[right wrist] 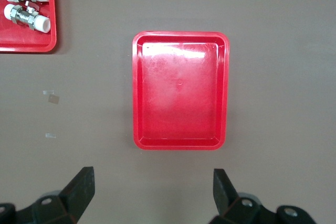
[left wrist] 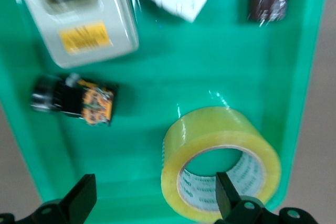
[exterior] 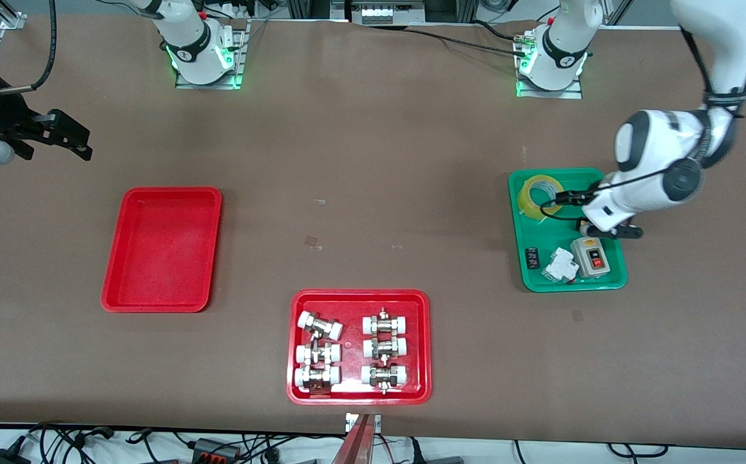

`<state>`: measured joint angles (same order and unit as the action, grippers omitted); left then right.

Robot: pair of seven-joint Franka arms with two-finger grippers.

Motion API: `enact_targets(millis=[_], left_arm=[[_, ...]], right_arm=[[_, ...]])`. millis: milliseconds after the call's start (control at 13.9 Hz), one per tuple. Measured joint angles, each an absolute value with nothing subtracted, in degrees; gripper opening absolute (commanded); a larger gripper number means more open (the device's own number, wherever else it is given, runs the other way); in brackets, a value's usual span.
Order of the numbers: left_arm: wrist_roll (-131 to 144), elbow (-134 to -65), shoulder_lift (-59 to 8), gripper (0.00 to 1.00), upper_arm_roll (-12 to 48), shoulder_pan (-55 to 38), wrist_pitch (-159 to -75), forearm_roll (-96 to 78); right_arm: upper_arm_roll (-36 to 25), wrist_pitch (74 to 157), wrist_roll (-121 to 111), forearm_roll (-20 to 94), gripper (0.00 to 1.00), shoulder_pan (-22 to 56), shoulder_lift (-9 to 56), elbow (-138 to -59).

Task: Left arm passes tape to right arm into tray
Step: 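Grasp the tape roll's rim with the left gripper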

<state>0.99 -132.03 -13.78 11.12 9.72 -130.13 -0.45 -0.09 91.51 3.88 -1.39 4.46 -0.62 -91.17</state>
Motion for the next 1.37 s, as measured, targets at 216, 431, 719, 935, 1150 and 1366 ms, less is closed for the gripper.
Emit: enact_targets(millis=[216,431,719,935,1150,1366], left_arm=[[0.99,-135.40,-13.74,1.00,11.24,9.69,-134.52,-0.45],[0.99,-138.52,-13.75,0.33,11.52,9.10,-140.20,-0.45],[0.99,-138.95,-13.67,0.01,11.52,9.05,-140.88,-0.44],[1.02,-138.95,-13.09,0.01,11.52,9.07,-140.57,-0.44],[1.03,-137.61,-10.03,0.01,11.52,9.08,-135.38,-0.44],[0.94,-129.39,-4.98,0.01,11.63,9.00,-121.33,-0.48]], right_arm=[[-0.09,91.51,3.88,-1.39,1.00,4.46,-0.61,-91.20],[-0.09,91.51,3.88,-1.39,1.00,4.46,-0.61,-91.21],[-0.09,91.51,3.88,-1.39,1.00,4.46,-0.61,-91.21],[-0.09,91.51,3.88,-1.39,1.00,4.46,-0.61,-91.21],[-0.09,91.51,3.88,-1.39,1.00,4.46,-0.61,-91.22],[-0.09,91.51,3.88,-1.39,1.00,4.46,-0.61,-91.22]])
